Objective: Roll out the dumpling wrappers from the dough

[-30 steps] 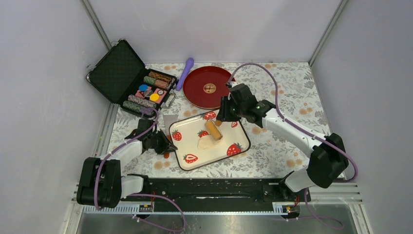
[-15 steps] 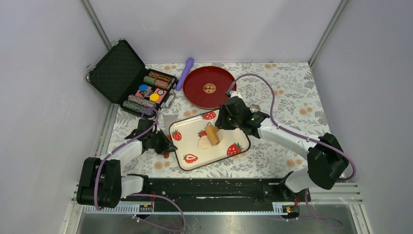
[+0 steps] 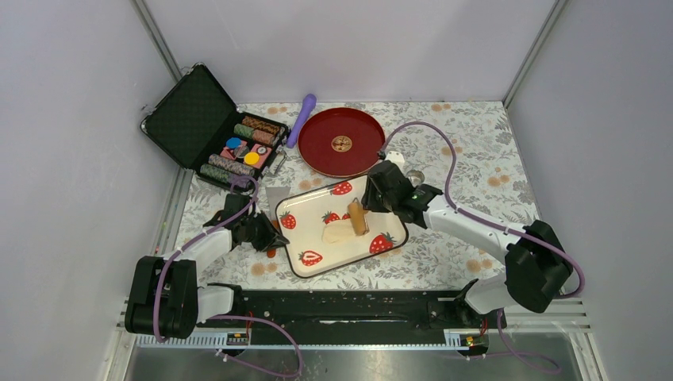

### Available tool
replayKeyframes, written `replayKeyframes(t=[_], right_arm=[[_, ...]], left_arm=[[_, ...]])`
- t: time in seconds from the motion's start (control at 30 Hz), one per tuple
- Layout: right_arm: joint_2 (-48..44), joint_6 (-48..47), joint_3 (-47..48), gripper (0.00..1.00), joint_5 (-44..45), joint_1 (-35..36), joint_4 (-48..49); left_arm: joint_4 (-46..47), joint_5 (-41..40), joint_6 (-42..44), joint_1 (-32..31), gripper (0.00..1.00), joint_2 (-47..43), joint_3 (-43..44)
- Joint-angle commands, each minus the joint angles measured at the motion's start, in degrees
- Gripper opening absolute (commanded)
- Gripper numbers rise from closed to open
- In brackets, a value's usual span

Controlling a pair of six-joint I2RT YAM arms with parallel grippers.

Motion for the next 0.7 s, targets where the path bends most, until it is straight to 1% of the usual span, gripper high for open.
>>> replayKeyframes(t=[0.0,0.13,0.4,0.53,0.67], right_arm=[[-0.1,-0.7,-2.6,0.00,6.8,-1.8,-6.4],[1.4,-0.5,-1.1,0.00,7.4,-1.7,-10.4],[2.2,-0.7,-2.2,0.00,10.1,-1.3,-12.5],[-0.5,-1.1,-1.6,0.00,10.7,-2.1,-12.6],[-4.0,-4.1,1.9,0.00,8.6,-2.4,-11.6]], left_arm=[[-0.1,-2.8,-1.6,0.7,0.00,0.1,-1.1],[0.0,-2.8,-1.9,0.7,0.00,0.2,-0.9],[-0.2,-2.9,-2.1,0.7,0.00,0.1,-0.3],[-0.7,-3.1,-1.9,0.7,0.00,-0.4,-0.4],[-0.7,-3.0,-1.8,0.7,0.00,-0.5,-0.7]])
